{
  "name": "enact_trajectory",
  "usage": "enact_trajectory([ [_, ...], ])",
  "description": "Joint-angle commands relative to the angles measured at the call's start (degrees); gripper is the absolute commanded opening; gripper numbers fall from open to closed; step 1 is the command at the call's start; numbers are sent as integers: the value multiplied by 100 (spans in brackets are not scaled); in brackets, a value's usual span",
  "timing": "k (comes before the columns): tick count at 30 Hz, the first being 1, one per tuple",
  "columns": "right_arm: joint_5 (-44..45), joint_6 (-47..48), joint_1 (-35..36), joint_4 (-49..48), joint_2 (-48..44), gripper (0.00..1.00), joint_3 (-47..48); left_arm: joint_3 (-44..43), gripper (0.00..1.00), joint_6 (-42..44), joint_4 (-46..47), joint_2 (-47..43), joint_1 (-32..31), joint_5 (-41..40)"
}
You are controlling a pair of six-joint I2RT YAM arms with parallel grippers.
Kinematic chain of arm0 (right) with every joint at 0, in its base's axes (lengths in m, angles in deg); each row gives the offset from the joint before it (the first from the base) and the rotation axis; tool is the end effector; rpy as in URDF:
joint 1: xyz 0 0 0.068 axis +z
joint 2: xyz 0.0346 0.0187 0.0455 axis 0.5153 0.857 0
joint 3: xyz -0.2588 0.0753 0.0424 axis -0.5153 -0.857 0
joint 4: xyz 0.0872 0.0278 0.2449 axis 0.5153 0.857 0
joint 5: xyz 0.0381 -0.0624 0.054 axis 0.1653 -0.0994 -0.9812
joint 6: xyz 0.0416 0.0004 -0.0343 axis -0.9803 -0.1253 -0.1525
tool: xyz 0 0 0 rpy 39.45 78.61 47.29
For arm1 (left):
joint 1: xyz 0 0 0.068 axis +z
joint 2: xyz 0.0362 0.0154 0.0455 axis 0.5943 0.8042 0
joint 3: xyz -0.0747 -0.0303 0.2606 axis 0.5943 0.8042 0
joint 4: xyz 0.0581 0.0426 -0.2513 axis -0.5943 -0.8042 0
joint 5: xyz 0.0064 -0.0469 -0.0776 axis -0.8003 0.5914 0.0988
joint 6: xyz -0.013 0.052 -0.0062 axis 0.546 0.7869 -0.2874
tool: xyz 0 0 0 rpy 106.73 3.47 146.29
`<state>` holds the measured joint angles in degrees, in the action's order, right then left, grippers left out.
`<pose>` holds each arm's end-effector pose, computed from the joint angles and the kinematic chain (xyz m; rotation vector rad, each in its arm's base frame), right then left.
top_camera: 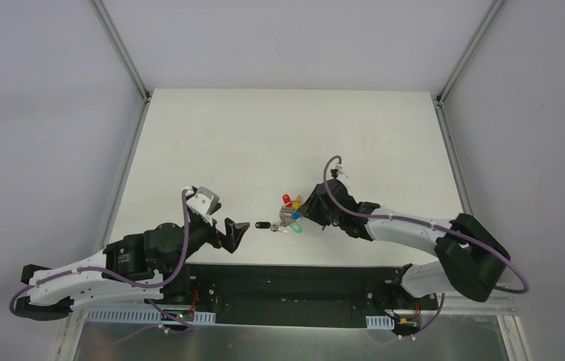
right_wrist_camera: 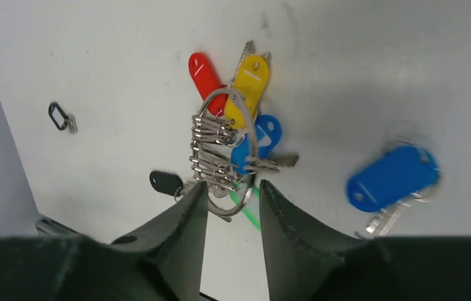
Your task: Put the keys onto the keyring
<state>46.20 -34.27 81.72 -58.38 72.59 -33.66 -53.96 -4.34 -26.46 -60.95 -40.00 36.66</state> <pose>0.1867 0.2197 0.1830 0.0397 2.3219 0.7746 0.0423 -0.0848 0.3156 0.4452 1.6546 -0.6452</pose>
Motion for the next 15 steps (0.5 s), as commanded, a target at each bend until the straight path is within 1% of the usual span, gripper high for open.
enact_trajectory([
  [1,321,379,-345,620,-918,48,-287,-170,99,107,124,193,-19,-147],
  [2,343,487,-354,1058,-975,52,-157,-167,99,122,178,260,-18,-140],
  [4,362,579,-358,1392,-1124,55,-41,-157,99,140,270,406,-22,-120],
  [7,184,643,-351,1312,-1494,56,-43,-178,99,121,344,628,-17,-77],
  [10,28,792,-354,1467,-1645,57,166,-213,99,97,350,736,-17,-32],
  [15,402,1255,-356,2129,-1690,56,514,-226,99,169,347,718,-17,-141],
])
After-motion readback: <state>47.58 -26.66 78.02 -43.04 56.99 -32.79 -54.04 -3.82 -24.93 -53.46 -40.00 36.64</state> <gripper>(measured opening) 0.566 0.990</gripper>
